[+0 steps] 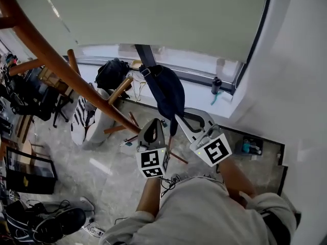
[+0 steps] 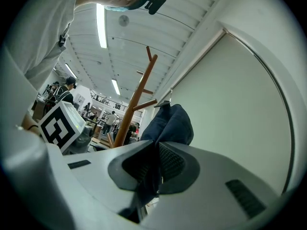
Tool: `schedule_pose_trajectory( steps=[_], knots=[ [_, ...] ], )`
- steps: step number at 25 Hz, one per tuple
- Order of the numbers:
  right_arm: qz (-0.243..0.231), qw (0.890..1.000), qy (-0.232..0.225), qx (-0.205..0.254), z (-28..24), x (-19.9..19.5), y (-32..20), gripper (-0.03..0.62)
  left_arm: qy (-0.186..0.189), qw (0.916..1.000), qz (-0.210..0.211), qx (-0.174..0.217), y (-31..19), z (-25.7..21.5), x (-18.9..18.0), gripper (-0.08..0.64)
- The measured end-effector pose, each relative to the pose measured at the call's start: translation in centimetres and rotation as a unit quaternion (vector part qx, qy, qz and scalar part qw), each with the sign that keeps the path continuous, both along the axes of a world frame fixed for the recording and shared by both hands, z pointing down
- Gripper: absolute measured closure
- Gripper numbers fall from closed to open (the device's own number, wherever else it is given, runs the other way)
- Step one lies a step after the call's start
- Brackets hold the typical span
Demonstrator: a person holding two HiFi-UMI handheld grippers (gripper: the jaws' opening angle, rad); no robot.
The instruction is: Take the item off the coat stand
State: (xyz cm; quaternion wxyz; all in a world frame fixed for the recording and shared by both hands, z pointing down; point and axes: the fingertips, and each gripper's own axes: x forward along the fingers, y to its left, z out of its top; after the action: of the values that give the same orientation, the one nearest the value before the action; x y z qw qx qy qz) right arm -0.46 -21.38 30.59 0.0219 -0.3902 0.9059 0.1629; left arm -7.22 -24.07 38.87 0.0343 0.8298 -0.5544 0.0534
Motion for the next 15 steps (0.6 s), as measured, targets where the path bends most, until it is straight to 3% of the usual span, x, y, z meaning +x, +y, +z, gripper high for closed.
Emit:
schedule_pose_trajectory(
  steps=[8,15],
  knots=[
    [0.069,0.997,-0.010,-0.015,1.8,5.4,0.4,0.568,-0.004,0.9983,0.058,-0.008,-0.1,1.4,4.8,0.549],
    [0.158,0.986,-0.021,-0.046,3.3,11.9,1.3,0.568,-0.008,0.9913,0.130,-0.015,0.2,1.8,10.7,0.549]
  ],
)
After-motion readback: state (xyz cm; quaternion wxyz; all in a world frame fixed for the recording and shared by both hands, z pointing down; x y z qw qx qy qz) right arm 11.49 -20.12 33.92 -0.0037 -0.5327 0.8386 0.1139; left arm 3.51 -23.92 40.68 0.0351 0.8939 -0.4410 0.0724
